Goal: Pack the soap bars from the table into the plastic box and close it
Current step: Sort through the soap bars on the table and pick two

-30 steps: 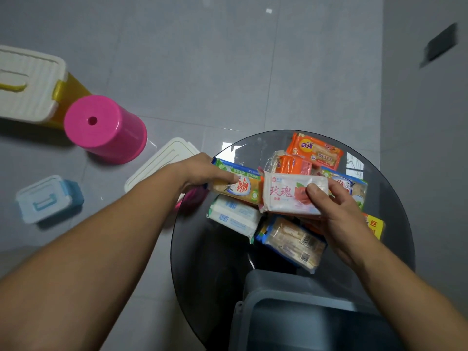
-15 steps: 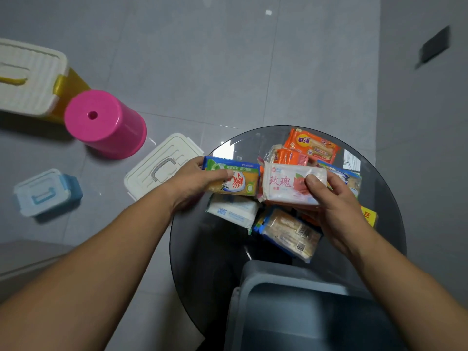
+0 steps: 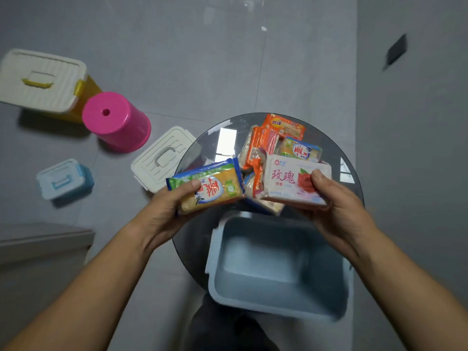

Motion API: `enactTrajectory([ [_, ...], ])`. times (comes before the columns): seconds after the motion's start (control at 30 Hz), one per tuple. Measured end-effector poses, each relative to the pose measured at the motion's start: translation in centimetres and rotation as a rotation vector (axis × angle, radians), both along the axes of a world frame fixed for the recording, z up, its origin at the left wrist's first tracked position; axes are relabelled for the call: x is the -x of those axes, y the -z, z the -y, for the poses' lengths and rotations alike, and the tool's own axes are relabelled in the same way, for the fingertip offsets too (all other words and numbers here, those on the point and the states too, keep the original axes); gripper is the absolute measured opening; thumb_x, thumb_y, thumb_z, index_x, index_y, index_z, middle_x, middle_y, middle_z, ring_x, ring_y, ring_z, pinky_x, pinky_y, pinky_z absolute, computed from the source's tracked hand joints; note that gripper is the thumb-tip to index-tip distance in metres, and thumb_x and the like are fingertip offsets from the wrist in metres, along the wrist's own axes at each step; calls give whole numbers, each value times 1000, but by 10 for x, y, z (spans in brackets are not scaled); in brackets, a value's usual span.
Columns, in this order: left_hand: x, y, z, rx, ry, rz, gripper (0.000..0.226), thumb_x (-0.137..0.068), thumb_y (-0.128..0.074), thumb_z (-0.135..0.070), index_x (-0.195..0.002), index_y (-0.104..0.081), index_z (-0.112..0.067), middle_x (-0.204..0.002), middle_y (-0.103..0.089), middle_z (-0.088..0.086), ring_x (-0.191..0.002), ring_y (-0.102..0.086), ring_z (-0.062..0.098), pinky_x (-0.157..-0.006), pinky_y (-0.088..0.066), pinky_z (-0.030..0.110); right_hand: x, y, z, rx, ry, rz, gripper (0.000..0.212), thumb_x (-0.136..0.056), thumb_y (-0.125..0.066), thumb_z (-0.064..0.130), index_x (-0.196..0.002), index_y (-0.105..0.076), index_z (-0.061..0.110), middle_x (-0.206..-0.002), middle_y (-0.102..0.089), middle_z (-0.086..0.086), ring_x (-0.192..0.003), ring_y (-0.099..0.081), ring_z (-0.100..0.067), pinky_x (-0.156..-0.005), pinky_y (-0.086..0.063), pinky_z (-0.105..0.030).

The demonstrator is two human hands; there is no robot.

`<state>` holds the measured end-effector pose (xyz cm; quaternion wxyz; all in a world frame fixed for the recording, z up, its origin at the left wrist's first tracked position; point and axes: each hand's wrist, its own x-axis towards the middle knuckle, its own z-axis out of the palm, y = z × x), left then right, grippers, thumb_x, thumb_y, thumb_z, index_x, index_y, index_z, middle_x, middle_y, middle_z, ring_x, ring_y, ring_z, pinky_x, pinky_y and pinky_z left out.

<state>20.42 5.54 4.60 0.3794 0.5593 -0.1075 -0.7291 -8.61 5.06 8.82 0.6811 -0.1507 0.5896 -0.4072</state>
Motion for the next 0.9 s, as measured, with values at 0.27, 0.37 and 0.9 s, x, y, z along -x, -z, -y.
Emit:
enactTrajectory([
  [0.27, 34, -8, -94, -160, -226, -102, 34, -77, -69, -20, -109, -69, -8, -97, -80, 12, -83, -77, 24, -101, -52, 47, 15, 4, -97, -139, 65, 65, 35, -79, -67, 20, -110, -68, 4, -114, -73, -19, -111, -68, -34, -100, -52, -50],
  [0.37, 34, -3, -101, -185, -288, -127, 35, -80, -70, -21, -112, -68, -8, -102, -78, 14, -97, -72, 28, -110, -45, 50, 7, 20, -114, -202, 71, 72, 29, -78, -69, 21, -104, -65, 8, -107, -75, -16, -105, -70, -33, -96, -53, -48],
  [0.9, 12, 53, -68, -44, -302, -239, 76, -50, -96, -30, -119, -69, -18, -119, -74, 11, -112, -70, 29, -89, -60, 46, -36, 152, -99, -335, 135, 36, 38, -89, -69, 5, -125, -60, -2, -115, -73, -24, -96, -74, -30, -76, -63, -37],
])
